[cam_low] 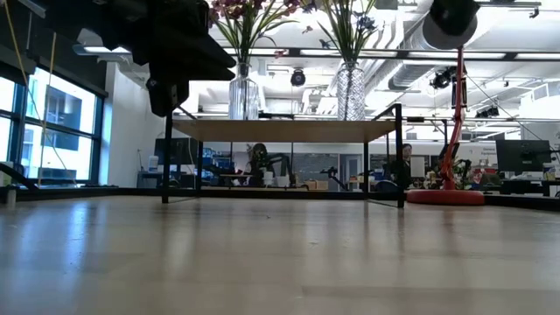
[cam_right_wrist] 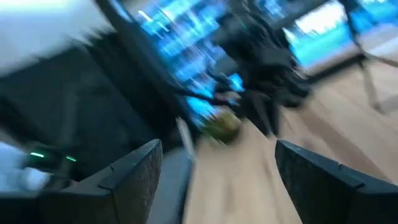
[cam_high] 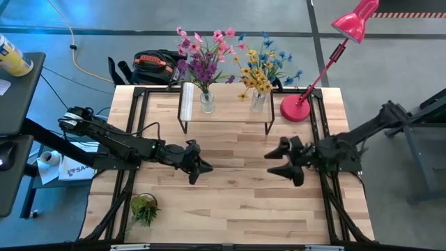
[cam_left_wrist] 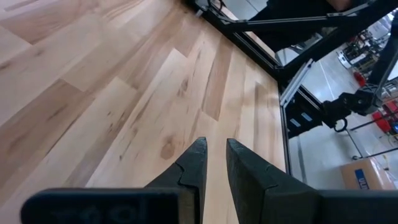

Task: Pick and place flowers into a vace then onto a shelf
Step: Return to Home Position

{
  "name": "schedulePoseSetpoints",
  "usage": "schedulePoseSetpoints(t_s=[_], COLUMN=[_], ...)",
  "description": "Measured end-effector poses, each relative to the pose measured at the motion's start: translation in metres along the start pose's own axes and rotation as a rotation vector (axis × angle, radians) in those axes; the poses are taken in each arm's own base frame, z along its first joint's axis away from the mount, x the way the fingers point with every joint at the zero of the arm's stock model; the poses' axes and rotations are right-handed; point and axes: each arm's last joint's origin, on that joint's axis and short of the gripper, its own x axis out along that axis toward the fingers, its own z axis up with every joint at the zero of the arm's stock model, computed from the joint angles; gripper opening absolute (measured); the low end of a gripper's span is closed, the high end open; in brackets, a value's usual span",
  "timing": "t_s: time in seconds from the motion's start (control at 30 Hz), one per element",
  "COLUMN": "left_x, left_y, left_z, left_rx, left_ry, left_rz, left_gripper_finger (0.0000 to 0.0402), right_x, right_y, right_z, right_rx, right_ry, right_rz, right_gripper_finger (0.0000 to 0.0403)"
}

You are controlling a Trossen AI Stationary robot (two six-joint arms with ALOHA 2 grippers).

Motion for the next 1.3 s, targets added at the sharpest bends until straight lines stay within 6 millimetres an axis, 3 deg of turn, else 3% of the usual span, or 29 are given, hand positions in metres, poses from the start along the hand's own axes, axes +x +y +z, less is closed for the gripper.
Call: schedulePoseSetpoints(t_s=[0.1,0.4,0.77,1.1,1.3], left_x=[0.000,0.000,0.000,0.000,-0.014], left_y=[-0.001,-0.001,-0.001,-0.003,-0.024], left_z=[0.001,0.001,0.002,0.007,0.023], left_rx=[-0.003,-0.032,-0.030,-0.008,0.226], left_ry=[-0.006,-0.014,-0.043,-0.108,-0.186], left_rz=[-0.005,-0.015,0.014,0.008,-0.258], left_gripper_finger=[0.0095,0.0095,0.0095,0.0095,0.0095], right_x=[-0.008,-0.058,-0.097,-0.098,-0.099], right_y=[-0.017,-0.065,-0.077,-0.084,-0.091], right_z=[-0.015,-0.040,-0.045,-0.054,-0.059], right_rx=[-0.003,0.014,-0.079,-0.128,-0.125], right_ry=[-0.102,-0.152,-0.161,-0.092,-0.076], right_rz=[0.099,0.027,-0.007,-0.088,-0.219], right_gripper_finger=[0.0303,0.0303,0.0303,0.0303,0.0303])
